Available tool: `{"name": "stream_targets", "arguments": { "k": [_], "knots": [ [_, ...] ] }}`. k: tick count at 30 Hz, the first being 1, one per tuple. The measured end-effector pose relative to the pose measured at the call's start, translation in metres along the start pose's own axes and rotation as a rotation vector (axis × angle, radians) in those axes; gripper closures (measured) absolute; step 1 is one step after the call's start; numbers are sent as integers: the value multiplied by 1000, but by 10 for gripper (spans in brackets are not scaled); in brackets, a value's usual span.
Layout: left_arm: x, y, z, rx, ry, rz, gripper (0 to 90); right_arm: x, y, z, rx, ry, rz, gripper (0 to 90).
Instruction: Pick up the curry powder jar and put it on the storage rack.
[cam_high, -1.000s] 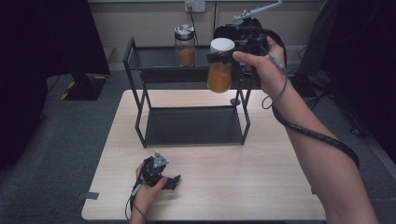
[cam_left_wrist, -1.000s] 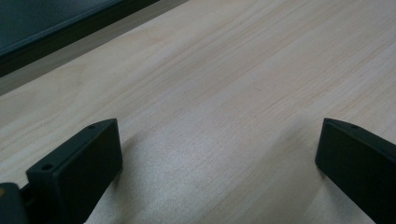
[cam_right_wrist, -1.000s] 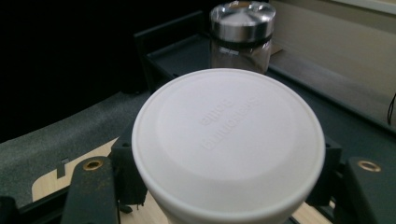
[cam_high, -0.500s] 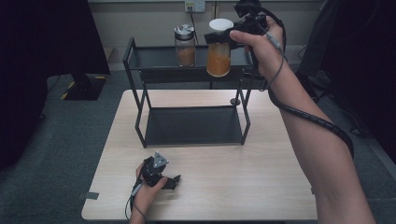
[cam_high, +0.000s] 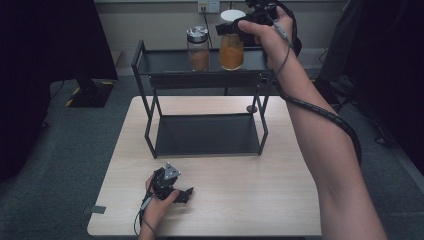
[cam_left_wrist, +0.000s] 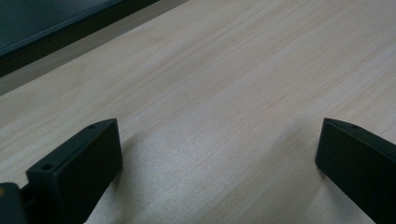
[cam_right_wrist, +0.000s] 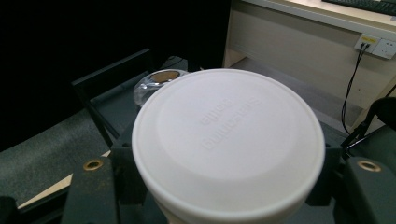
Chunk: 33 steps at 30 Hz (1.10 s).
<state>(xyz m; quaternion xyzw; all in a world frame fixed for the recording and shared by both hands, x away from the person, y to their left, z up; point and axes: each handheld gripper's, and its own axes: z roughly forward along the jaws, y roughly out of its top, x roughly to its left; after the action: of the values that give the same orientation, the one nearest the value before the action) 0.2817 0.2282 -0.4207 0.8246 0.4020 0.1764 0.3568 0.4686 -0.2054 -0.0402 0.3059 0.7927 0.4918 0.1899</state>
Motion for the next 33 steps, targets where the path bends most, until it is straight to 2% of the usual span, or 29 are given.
{"name": "stream_targets", "arguments": {
  "k": [15, 19, 27, 33],
  "knots": [
    [0, 0, 0, 0, 0, 0, 0, -3, -1, 27, 23, -52, 10, 338],
    [0, 0, 0, 1, 0, 0, 0, -6, -3, 30, 23, -47, 28, 338],
    [0, 0, 0, 0, 0, -1, 0, -4, -4, 32, 24, -55, 26, 338],
    [0, 0, 0, 0, 0, -1, 0, -6, -9, 32, 2, -50, 41, 336]
  ]
}}
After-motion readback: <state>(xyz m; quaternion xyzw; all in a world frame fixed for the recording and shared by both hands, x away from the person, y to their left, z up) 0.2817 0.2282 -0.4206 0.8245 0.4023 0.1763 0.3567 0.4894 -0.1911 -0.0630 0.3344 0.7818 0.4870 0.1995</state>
